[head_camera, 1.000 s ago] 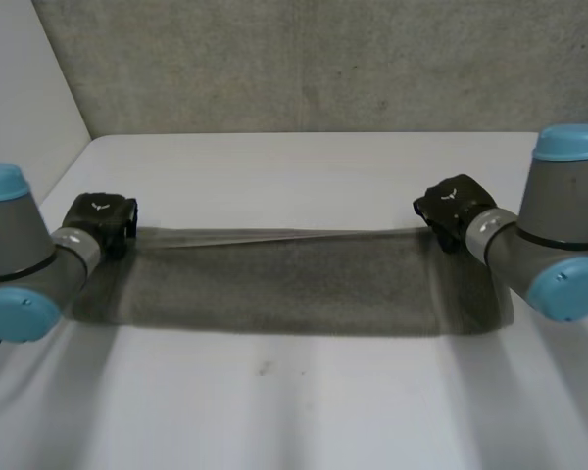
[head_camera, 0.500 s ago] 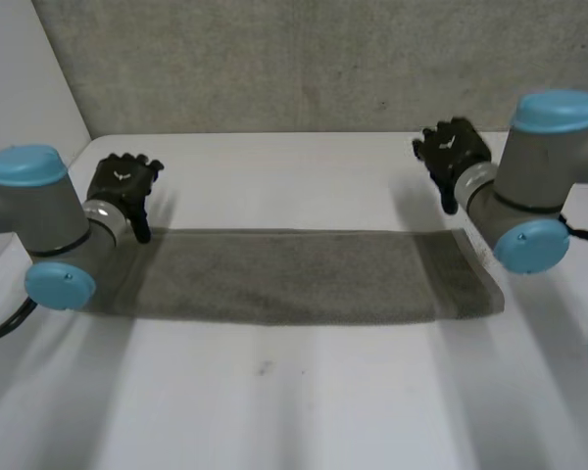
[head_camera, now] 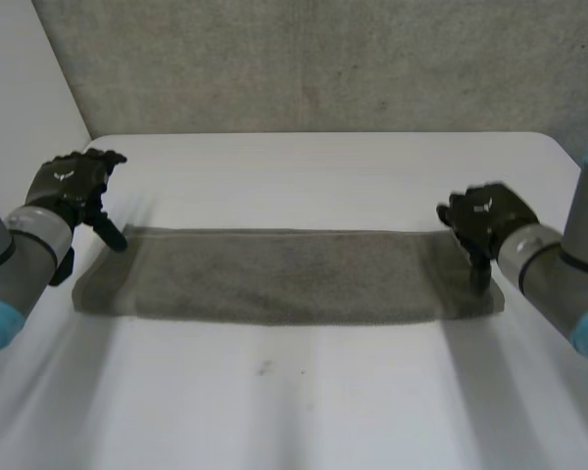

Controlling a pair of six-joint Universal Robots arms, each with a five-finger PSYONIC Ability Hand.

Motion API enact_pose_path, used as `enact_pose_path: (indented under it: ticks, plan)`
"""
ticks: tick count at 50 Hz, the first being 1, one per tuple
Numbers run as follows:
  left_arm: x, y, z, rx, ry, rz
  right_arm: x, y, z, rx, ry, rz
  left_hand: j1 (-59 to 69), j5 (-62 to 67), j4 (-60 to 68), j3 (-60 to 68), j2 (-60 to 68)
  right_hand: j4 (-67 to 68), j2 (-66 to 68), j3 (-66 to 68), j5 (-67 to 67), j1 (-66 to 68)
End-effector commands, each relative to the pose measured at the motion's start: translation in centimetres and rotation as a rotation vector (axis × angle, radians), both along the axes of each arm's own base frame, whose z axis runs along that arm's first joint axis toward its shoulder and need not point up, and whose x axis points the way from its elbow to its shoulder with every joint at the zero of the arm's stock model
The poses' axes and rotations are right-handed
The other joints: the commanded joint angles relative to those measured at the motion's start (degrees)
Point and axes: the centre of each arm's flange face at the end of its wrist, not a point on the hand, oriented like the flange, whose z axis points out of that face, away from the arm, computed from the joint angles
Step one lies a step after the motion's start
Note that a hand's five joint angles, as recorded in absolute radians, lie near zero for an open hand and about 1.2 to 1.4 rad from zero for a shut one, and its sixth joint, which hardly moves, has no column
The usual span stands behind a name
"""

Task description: Fold the towel.

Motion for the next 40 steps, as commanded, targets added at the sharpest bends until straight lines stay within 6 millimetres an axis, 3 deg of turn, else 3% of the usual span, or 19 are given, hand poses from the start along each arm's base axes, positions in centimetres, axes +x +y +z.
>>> enact_pose_path:
  ticks: [1,10,22,26,27,28,30,32,36,39,40]
  plan:
    - [0.0,1.8,-1.4,0.074,0.073,0.009,-1.7,0.6,-2.8,0.102,-0.053,0.013,-0.1,-1.5,0.5,0.5,0.6,4.8,5.5,5.3,4.5,4.7]
    - [-0.1,2.5,-2.2,0.106,0.077,0.006,-3.2,-0.8,-5.8,0.0,-0.07,-0.013,-0.1,-1.5,0.5,0.5,0.6,14.1,14.7,14.6,13.8,14.0]
    - [0.0,2.4,-2.6,0.075,0.08,0.006,-4.3,-2.8,-8.6,0.033,-0.067,-0.053,-0.1,-1.5,0.5,0.5,0.6,24.0,24.7,24.5,23.7,23.9]
    - [-0.1,2.5,-2.6,0.074,0.079,0.002,-4.5,-3.0,-8.5,0.03,-0.067,-0.06,-0.1,-1.5,0.5,0.5,0.6,28.0,28.7,28.5,27.7,27.9]
    - [-0.1,2.5,-2.6,0.074,0.079,0.002,-4.6,-3.1,-8.5,0.029,-0.069,-0.062,-0.1,-1.5,0.5,0.5,0.6,36.9,37.5,37.4,36.6,36.8]
    - [-0.1,2.5,-2.6,0.076,0.08,0.004,-4.6,-3.1,-8.5,0.029,-0.069,-0.062,-0.1,-1.5,0.5,0.5,0.6,37.0,37.6,37.4,36.7,36.9]
    - [-0.1,2.5,-2.6,0.075,0.079,0.004,-4.7,-3.2,-8.5,0.027,-0.068,-0.066,-0.1,-1.5,0.5,0.5,0.6,59.9,60.5,60.3,59.6,59.8]
    - [-0.1,2.5,-2.6,0.075,0.079,0.004,-4.8,-3.3,-8.4,0.024,-0.066,-0.07,-0.1,-1.5,0.5,0.5,0.6,64.8,65.4,65.3,64.5,64.7]
    - [-0.1,2.6,-2.8,0.08,0.078,0.004,-5.7,-3.7,-8.3,0.024,-0.06,-0.107,-0.1,-1.5,0.5,0.5,0.6,64.8,65.5,65.3,64.5,64.7]
    - [0.0,2.7,-3.0,0.087,0.077,0.004,-7.2,-4.3,-8.0,0.03,-0.059,-0.155,-0.1,-1.5,0.5,0.5,0.6,64.8,65.5,65.3,64.5,64.7]
    - [0.0,2.7,-3.0,0.087,0.077,0.004,-8.6,-4.7,-7.7,0.031,-0.055,-0.193,-0.1,-1.5,0.5,0.5,0.6,64.8,65.5,65.3,64.5,64.7]
